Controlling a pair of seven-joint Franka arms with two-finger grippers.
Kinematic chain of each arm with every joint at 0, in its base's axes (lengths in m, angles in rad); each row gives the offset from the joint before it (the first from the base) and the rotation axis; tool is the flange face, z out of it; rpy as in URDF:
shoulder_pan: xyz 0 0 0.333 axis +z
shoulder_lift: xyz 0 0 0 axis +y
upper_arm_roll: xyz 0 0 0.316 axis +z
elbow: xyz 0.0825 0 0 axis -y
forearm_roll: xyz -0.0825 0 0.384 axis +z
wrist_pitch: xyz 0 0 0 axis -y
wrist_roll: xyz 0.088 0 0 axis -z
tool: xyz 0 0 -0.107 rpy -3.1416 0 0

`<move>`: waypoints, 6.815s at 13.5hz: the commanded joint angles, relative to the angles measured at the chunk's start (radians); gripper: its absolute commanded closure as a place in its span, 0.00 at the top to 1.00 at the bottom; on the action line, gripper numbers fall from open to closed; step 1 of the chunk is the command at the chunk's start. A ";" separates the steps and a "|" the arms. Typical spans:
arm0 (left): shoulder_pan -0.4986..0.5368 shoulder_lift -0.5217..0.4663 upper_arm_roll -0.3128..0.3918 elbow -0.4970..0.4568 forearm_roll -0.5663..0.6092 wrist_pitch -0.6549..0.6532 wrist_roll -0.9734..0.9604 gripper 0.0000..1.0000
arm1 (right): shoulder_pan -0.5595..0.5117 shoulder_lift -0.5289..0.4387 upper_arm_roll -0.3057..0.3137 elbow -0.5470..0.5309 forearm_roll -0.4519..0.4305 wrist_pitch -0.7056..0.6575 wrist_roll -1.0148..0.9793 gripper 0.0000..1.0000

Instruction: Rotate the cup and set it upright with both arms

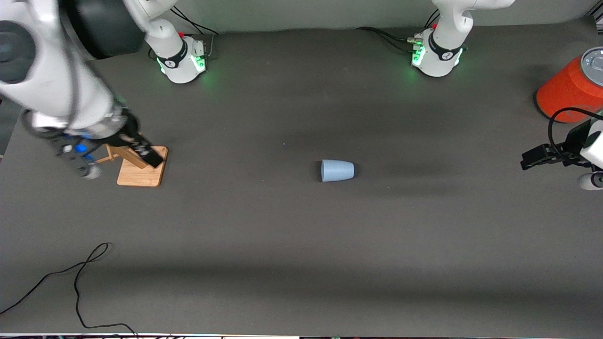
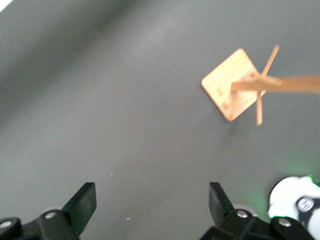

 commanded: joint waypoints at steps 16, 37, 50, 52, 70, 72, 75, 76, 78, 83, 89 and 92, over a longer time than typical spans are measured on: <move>-0.335 0.174 -0.168 0.199 0.001 -0.106 -0.472 1.00 | -0.482 -0.166 0.203 -0.257 0.009 0.293 -0.957 1.00; -0.704 0.831 -0.242 0.459 0.570 0.008 -0.501 0.90 | -0.459 -0.166 0.197 -0.259 0.010 0.247 -0.957 1.00; -0.703 0.709 -0.248 0.540 0.571 -0.317 -0.416 0.00 | -0.458 -0.180 0.195 -0.254 0.010 0.192 -1.019 1.00; -0.639 0.563 -0.243 0.531 0.442 -0.345 -0.529 0.00 | -0.458 -0.175 0.197 -0.251 0.010 0.181 -1.019 1.00; -0.450 0.295 -0.250 -0.305 0.206 0.782 -1.167 0.00 | -0.458 -0.175 0.200 -0.248 0.010 0.178 -1.019 1.00; -0.463 0.334 -0.248 -0.303 0.362 0.833 -1.351 0.00 | -0.458 -0.175 0.201 -0.248 0.012 0.177 -1.019 1.00; -0.468 0.361 -0.250 -0.297 0.562 0.836 -1.566 0.00 | -0.458 -0.177 0.201 -0.250 0.012 0.178 -1.019 1.00; -0.482 0.360 -0.248 -0.299 0.578 0.824 -1.594 0.00 | -0.458 -0.175 0.201 -0.248 0.012 0.178 -1.019 1.00; -0.514 0.358 -0.242 -0.299 0.613 0.806 -1.648 0.00 | -0.458 -0.175 0.201 -0.250 0.012 0.178 -1.019 1.00; -0.511 0.314 -0.254 -0.265 0.663 0.708 -1.677 1.00 | -0.458 -0.175 0.201 -0.250 0.012 0.178 -1.019 1.00; -0.401 0.225 -0.273 -0.052 0.284 0.360 -1.157 1.00 | -0.458 -0.178 0.201 -0.248 0.012 0.178 -1.020 1.00; -0.229 0.136 -0.270 -0.033 0.149 0.244 -0.795 1.00 | -0.458 -0.178 0.201 -0.247 0.012 0.178 -1.020 1.00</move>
